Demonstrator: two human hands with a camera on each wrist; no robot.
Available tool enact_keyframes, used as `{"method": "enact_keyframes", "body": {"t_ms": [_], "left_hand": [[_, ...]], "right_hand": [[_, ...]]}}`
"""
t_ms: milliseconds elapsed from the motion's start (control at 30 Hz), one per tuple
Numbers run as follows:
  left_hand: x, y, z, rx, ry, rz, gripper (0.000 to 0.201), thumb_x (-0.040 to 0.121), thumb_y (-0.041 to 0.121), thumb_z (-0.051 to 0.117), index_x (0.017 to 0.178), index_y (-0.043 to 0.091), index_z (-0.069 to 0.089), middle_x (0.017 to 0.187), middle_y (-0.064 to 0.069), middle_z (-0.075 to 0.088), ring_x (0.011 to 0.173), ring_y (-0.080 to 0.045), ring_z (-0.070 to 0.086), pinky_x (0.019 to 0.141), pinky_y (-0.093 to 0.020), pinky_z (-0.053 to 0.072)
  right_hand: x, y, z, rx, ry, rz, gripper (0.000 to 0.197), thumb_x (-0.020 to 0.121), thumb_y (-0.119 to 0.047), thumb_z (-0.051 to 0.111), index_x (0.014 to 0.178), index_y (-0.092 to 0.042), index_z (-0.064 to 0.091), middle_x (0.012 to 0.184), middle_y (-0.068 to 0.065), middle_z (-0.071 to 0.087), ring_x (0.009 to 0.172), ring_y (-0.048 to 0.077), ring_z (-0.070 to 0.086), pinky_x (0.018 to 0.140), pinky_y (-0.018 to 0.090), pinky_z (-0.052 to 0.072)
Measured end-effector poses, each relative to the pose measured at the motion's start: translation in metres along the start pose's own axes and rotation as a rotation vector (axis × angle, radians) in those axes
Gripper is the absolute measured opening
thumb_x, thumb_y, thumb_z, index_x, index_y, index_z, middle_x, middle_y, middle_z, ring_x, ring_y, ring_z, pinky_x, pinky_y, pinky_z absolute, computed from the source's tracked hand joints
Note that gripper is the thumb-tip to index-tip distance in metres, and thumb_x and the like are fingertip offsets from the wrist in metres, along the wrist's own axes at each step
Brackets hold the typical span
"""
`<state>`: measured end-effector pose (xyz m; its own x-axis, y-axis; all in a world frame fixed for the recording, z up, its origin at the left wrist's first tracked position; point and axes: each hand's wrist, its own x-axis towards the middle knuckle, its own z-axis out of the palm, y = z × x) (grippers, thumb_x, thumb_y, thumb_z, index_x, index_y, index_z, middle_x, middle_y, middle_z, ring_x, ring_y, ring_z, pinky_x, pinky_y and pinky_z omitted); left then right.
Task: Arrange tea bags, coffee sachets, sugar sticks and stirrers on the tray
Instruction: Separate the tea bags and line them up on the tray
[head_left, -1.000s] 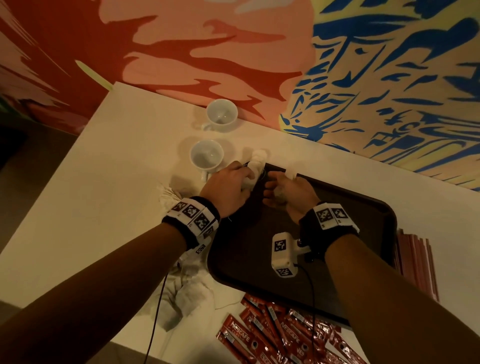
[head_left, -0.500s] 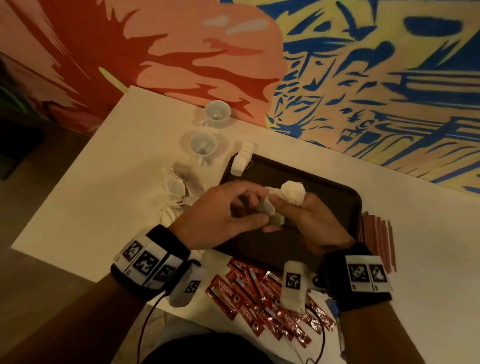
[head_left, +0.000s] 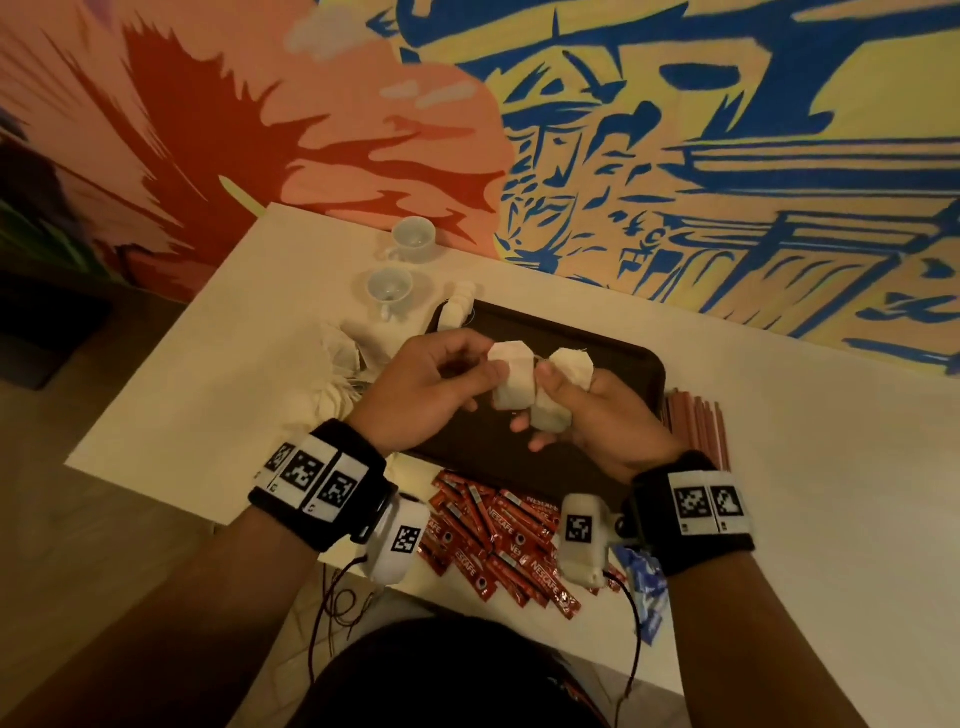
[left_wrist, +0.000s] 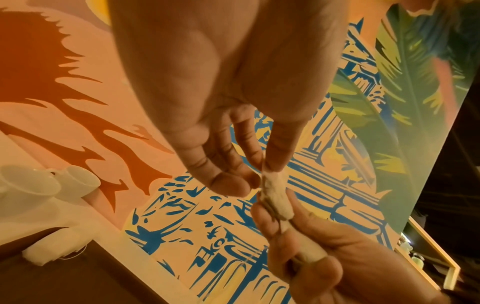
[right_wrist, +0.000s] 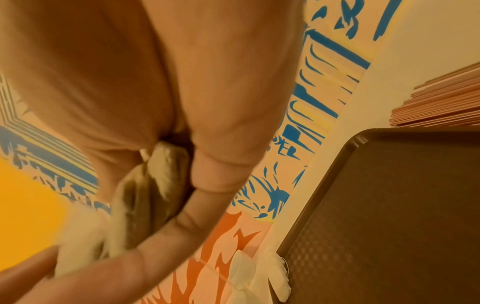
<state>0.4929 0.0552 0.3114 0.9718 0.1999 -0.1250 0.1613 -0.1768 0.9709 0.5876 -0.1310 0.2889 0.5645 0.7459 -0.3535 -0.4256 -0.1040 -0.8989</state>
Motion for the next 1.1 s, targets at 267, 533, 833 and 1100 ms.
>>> {"method": "enact_keyframes", "body": {"t_ms": [267,533,833,1100], "left_hand": [[-0.018,0.008,0.011,-0.043,0.111,-0.024,0.012,0.100,0.011,0.059,0.109,0.004,0.062,0.096,-0.012,0.073,0.083,-0.017,0.069,0.068,-0.029,0.060],[-0.018,0.007,-0.005,-0.118,0.136,-0.075,0.015,0.097,0.016,0.064,0.104,0.005,0.070,0.104,-0.018,0.071,0.091,-0.026,0.069,0.082,-0.036,0.060],[0.011,0.009,-0.045,0.029,0.124,-0.039,0.014,0.097,0.019,0.065,0.104,0.010,0.072,0.095,-0.019,0.071,0.080,-0.034,0.069,0.072,-0.030,0.057],[0.085,-0.017,-0.102,0.172,0.223,0.029,0.013,0.099,0.016,0.062,0.109,0.010,0.068,0.096,-0.006,0.071,0.082,-0.013,0.068,0.064,-0.021,0.057]], "right_hand": [[-0.019,-0.002,-0.007,-0.151,0.136,-0.137,0.025,0.107,-0.017,0.048,0.119,-0.023,0.069,0.114,0.009,0.067,0.076,0.018,0.059,0.065,0.029,0.051],[-0.002,-0.018,0.032,-0.393,0.079,-0.225,0.006,0.094,-0.025,0.071,0.096,-0.020,0.072,0.061,-0.019,0.064,0.055,-0.003,0.054,0.053,0.013,0.038],[0.042,-0.037,0.038,-0.623,-0.022,-0.211,0.008,0.090,-0.023,0.076,0.089,-0.024,0.069,0.065,-0.027,0.066,0.063,-0.010,0.060,0.058,0.005,0.039],[0.091,-0.012,0.007,-0.452,0.267,0.181,0.022,0.107,-0.020,0.046,0.111,-0.025,0.067,0.106,0.002,0.069,0.064,0.012,0.049,0.060,0.025,0.043]]}}
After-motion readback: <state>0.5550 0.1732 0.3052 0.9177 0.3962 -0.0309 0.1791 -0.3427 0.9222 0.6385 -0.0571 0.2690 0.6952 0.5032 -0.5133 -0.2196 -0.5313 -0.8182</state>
